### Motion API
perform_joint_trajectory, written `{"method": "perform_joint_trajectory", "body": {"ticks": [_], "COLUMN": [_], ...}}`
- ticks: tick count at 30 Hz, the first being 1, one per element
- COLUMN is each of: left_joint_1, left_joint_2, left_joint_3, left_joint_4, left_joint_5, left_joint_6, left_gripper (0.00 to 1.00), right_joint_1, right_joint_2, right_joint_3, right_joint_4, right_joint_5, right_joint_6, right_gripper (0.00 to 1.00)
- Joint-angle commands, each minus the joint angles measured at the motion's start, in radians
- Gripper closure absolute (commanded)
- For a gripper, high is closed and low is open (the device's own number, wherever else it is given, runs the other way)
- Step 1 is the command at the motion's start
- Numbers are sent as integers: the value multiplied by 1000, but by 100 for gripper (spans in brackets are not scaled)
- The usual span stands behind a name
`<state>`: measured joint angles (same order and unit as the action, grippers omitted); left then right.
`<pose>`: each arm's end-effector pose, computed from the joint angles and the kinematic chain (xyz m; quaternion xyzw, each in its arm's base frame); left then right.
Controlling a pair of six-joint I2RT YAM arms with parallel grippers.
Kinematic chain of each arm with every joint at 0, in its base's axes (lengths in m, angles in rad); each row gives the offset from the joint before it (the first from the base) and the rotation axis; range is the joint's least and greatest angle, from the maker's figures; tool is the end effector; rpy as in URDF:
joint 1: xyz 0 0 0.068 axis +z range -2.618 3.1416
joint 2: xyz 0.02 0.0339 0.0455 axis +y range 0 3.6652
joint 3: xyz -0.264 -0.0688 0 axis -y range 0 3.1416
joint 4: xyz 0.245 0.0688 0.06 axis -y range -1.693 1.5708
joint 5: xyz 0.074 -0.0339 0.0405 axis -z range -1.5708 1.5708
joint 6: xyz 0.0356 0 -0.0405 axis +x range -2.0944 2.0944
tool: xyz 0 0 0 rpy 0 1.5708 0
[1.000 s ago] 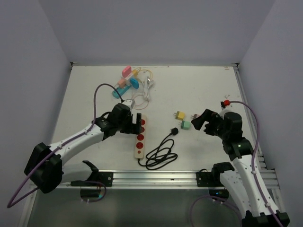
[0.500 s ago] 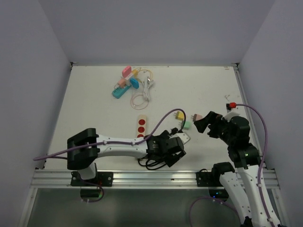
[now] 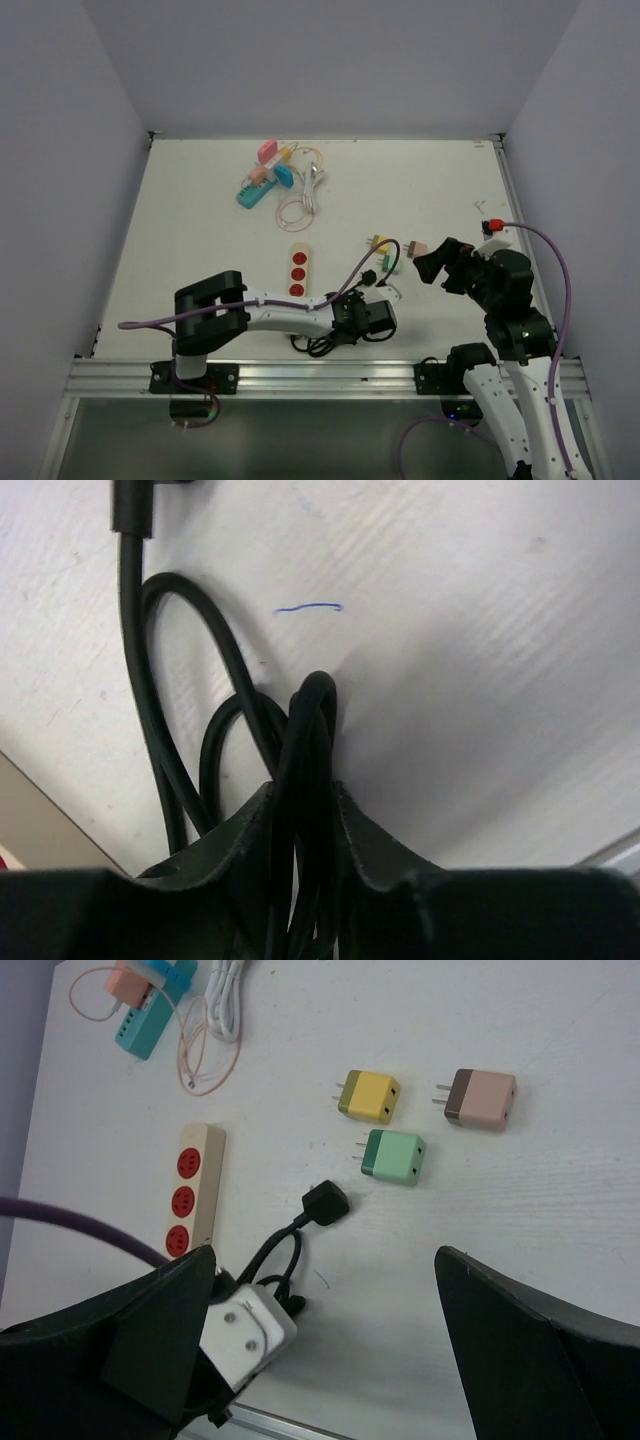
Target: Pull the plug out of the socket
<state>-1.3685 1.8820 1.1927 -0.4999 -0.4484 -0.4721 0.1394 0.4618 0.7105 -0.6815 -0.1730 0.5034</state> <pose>0.0890 -0.3570 0.1569 0.3768 0.8810 -0.0149 0.2857 0.1035 0.0207 0.3038 0.1061 0.8339 0.2386 0.4863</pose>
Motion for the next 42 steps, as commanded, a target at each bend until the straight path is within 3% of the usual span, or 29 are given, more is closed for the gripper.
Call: {"method": "perform_joint_trajectory", "body": {"ticks": [1, 3, 6, 12, 19, 29, 34, 39, 42], "left_joint_1": [71, 107, 181, 356, 673, 1014, 1158, 1293, 1303], "left_joint_2": [-7, -26, -58, -116, -188, -176, -149, -87, -80], "left_joint_3": [-34, -67, -126, -237, -309, -298, -223, -90, -36], "left_joint_4": [-49, -68, -91, -134, -143, -180, -193, -233, -239], "left_joint_5": [-76, -72, -84, -127, -118, -107, -133, -154, -130], "left_joint_6": [-74, -97, -138, -171, -132, -186, -174, -146, -111], "left_gripper": [72, 87, 96, 97, 96, 89, 84, 77, 63], "right_joint_1": [5, 3, 3, 3, 3, 3, 3, 8, 22], "right_joint_2": [-8, -8, -5, 3, 8, 20, 26, 26, 28], "right_joint_3": [14, 9, 10, 1, -8, -16, -42, -54, -46], "right_joint_4": [-4, 2, 2, 13, 20, 37, 72, 106, 105], "right_joint_5": [6, 0, 1, -8, -11, -45, -117, -140, -137], "right_joint_6": [-16, -12, -17, -16, -26, -32, -19, -9, -26], "right_gripper": [5, 5, 5, 5, 5, 5, 5, 5, 5]}}
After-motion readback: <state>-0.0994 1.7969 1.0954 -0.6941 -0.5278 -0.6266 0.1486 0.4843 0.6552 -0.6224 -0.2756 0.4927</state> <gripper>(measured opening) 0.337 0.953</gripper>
